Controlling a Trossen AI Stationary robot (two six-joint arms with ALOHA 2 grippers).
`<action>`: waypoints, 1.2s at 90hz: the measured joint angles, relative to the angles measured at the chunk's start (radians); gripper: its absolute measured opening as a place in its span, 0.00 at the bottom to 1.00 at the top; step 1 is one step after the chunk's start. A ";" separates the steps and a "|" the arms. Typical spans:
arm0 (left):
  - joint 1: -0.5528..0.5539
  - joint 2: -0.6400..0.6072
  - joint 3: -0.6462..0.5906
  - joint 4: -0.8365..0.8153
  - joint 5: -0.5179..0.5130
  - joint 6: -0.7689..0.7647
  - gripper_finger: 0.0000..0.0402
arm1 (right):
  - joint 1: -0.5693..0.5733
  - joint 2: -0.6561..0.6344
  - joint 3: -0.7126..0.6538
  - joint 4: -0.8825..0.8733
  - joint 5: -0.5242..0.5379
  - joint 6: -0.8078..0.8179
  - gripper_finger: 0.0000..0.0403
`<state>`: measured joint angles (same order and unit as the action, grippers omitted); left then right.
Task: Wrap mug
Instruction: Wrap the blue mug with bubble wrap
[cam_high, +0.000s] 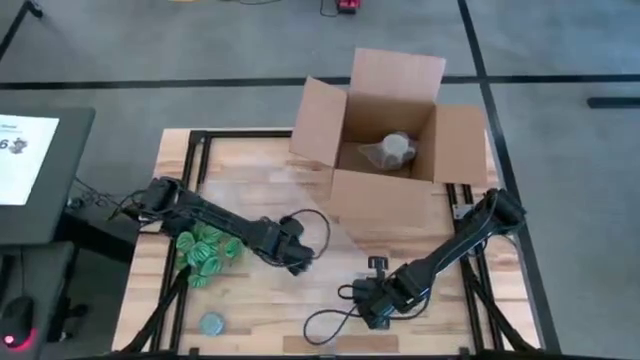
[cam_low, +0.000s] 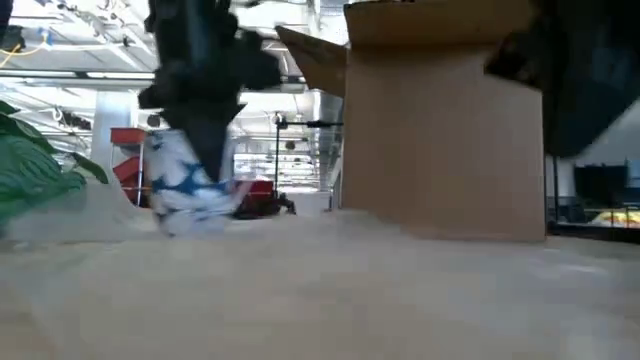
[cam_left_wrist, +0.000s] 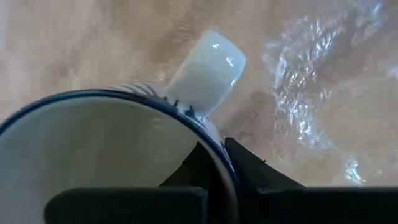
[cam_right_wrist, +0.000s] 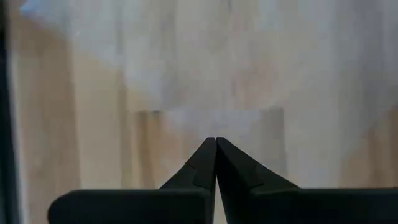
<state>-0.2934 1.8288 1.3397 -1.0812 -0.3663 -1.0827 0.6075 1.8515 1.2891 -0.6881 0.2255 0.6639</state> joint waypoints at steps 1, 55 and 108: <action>0.003 0.000 0.000 -0.005 -0.002 0.001 0.00 | -0.002 0.000 -0.009 0.014 0.000 0.004 0.00; -0.020 -0.004 0.275 -0.046 -0.003 0.131 0.01 | -0.066 -0.405 -0.072 0.109 -0.022 -0.003 0.00; -0.070 0.005 0.275 0.079 -0.004 0.091 0.01 | -0.489 -0.767 0.118 -0.057 -0.088 -0.459 0.30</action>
<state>-0.3634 1.8336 1.6150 -1.0023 -0.3698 -0.9920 0.1183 1.0850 1.4073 -0.7454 0.1371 0.2053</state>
